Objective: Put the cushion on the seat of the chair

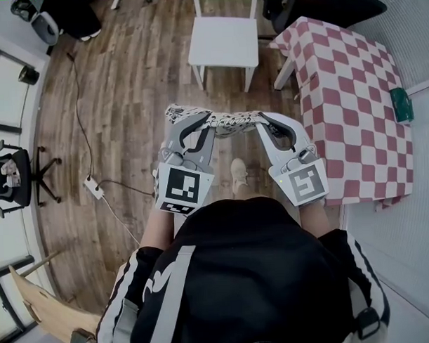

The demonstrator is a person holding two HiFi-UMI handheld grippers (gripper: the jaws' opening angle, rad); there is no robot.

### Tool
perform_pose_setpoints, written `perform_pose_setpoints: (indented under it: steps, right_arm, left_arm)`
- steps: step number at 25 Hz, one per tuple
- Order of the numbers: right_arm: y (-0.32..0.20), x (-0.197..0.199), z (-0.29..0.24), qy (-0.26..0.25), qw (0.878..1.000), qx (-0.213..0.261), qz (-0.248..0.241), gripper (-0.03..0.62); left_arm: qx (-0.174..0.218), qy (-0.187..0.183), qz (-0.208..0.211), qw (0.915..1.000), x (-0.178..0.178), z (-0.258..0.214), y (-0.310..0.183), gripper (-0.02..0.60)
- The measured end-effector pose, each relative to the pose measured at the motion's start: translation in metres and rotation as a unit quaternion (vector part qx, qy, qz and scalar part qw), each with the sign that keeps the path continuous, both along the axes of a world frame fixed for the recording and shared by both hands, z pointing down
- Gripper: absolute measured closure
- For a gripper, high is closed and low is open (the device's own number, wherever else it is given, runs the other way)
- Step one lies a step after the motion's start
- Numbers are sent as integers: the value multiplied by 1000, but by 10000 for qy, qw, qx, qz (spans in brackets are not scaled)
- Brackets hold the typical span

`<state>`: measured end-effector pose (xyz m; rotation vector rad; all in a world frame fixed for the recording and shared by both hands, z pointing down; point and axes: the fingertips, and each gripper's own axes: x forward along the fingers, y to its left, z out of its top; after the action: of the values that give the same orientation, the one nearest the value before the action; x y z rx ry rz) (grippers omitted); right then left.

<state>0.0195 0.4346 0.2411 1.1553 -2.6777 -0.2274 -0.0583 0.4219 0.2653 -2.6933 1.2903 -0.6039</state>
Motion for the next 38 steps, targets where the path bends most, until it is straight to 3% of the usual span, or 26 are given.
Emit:
perform_pose_setpoints:
  steps: [20, 38]
  right_arm:
    - [-124, 36, -2, -1, 9997, -33, -259, 579]
    - [-157, 35, 9, -241, 9991, -250, -263, 579]
  left_arm:
    - [-20, 99, -62, 9999, 37, -6, -124, 566]
    - [-121, 83, -112, 9998, 35, 1, -155, 566]
